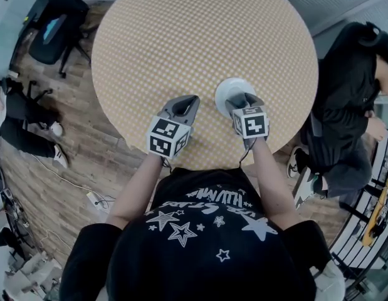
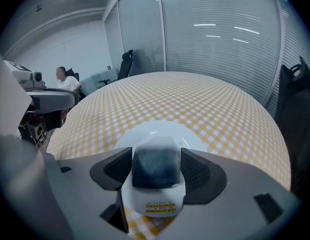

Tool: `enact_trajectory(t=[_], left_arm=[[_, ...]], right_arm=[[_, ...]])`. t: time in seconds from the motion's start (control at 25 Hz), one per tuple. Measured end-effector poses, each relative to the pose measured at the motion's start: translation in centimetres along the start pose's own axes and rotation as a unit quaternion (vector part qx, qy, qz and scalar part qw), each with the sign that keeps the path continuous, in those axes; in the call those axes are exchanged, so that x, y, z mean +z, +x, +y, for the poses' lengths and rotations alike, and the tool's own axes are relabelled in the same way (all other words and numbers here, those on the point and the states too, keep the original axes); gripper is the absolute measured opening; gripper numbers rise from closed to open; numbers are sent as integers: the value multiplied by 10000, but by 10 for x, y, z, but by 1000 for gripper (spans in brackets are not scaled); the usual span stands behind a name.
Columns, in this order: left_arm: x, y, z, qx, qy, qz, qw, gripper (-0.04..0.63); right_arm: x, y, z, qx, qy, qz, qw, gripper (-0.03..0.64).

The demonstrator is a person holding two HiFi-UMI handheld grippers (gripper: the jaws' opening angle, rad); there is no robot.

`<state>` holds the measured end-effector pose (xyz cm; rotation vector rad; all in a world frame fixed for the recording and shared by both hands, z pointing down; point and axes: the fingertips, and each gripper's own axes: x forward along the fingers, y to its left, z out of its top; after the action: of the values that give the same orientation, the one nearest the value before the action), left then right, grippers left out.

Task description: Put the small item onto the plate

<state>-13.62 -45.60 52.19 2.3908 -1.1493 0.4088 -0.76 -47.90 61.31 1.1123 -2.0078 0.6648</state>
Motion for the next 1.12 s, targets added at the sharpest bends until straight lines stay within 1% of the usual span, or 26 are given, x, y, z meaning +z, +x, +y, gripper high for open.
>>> enact_trajectory(t=[0.12, 0.2, 0.32, 0.44, 0.52, 0.6, 0.68, 0.72, 0.8, 0.92, 1.0, 1.12], left_arm=[[0, -11, -1, 13, 41, -67, 10000, 8], [1, -19, -1, 33, 70, -125, 9999, 8], [1, -33, -3, 41, 75, -231, 9997, 9], [-2, -47, -6, 3, 61, -321, 9995, 8], [-7, -58, -9, -49, 82, -342, 9994, 8], [-13, -69, -14, -138, 122, -361, 9992, 8], [-18, -78, -23, -251, 156, -376, 9989, 8], [-21, -81, -26, -299, 173, -371, 9987, 9], [-28, -87, -31, -368, 195, -347, 9985, 9], [-34, -95, -35, -423, 215, -331, 9983, 8], [-34, -99, -37, -437, 243, -352, 9981, 9], [-30, -105, -40, -425, 260, -422, 9979, 9]], right_arm=[[3, -9, 3, -28, 110, -263, 9996, 307], [5, -19, 3, -124, 155, -430, 9989, 307], [3, -35, 6, -231, 189, -541, 9981, 308], [2, -53, 12, -344, 329, -788, 9958, 307], [0, -64, 23, -314, 435, -926, 9943, 307], [-8, -73, 38, -218, 474, -922, 9944, 305], [-17, -81, 49, -215, 457, -917, 9945, 300], [-21, -86, 51, -265, 468, -949, 9940, 280], [-27, -94, 54, -389, 536, -1046, 9923, 185], [-33, -104, 59, -455, 596, -1135, 9907, 140], [-34, -110, 61, -510, 589, -1151, 9903, 76], [-35, -116, 61, -565, 595, -1163, 9898, 51]])
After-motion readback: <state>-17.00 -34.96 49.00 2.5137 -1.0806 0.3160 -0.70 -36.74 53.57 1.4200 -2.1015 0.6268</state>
